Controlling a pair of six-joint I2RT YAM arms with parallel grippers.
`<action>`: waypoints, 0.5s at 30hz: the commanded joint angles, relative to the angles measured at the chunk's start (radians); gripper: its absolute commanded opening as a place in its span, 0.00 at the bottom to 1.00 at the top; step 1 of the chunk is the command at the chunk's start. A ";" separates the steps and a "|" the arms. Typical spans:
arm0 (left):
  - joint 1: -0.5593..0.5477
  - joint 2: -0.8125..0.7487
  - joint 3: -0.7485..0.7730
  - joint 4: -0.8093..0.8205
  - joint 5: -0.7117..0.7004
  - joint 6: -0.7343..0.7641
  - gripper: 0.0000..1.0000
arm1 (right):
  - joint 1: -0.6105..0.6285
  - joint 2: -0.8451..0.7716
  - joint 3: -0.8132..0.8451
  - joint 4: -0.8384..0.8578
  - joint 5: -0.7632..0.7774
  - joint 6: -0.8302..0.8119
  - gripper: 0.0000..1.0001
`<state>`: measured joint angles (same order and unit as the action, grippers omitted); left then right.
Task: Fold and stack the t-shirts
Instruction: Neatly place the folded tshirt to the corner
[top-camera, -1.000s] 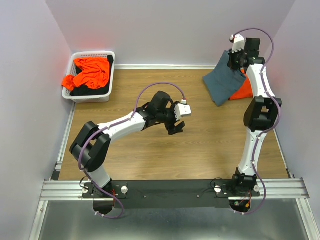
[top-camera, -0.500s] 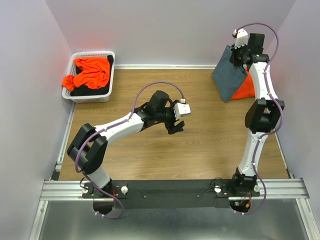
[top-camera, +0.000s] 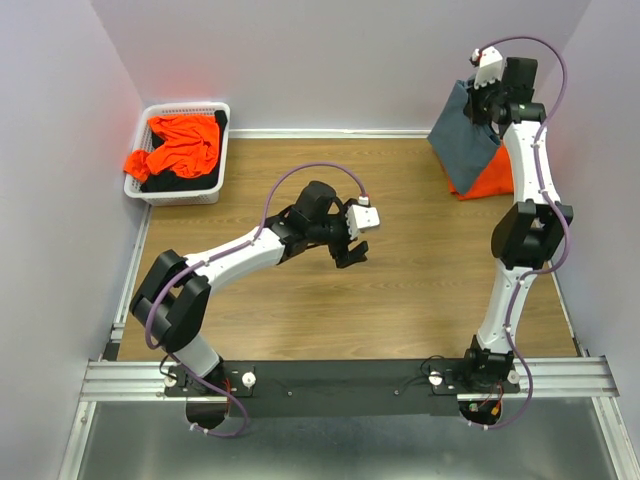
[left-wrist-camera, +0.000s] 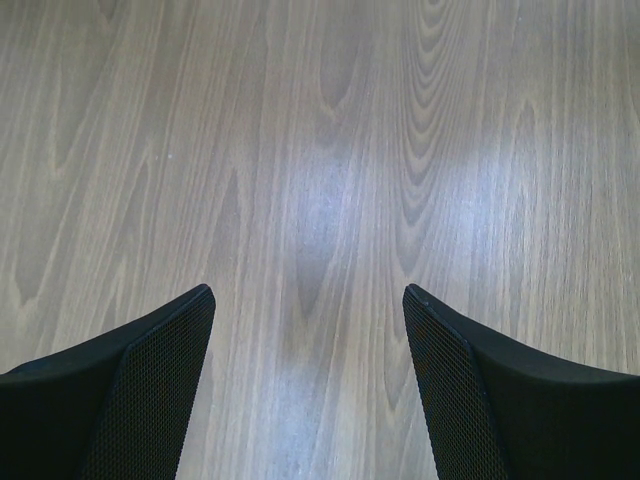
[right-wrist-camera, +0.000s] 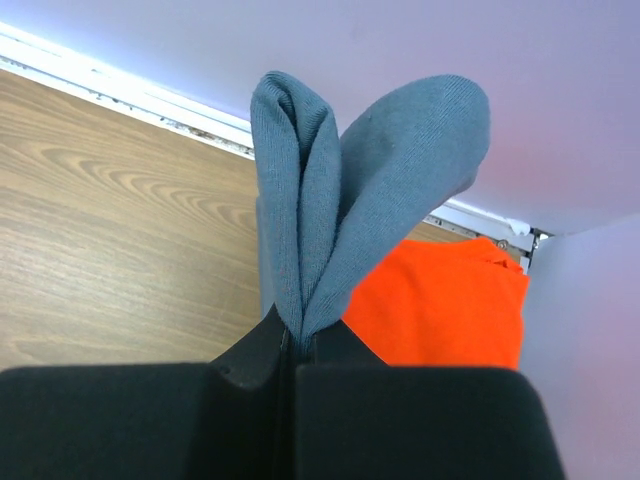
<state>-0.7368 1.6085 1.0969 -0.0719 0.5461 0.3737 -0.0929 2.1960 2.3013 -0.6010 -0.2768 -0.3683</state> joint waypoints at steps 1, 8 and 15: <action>0.002 -0.027 -0.017 0.024 0.000 -0.009 0.84 | -0.007 -0.051 0.032 0.001 0.002 -0.018 0.00; 0.002 -0.025 -0.020 0.020 -0.003 -0.004 0.84 | -0.014 -0.027 0.023 0.000 0.001 -0.009 0.01; 0.002 -0.024 -0.025 0.020 -0.002 0.001 0.84 | -0.014 -0.021 0.040 -0.005 -0.024 0.057 0.01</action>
<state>-0.7368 1.6054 1.0885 -0.0669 0.5457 0.3729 -0.1001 2.1899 2.3016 -0.6083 -0.2779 -0.3511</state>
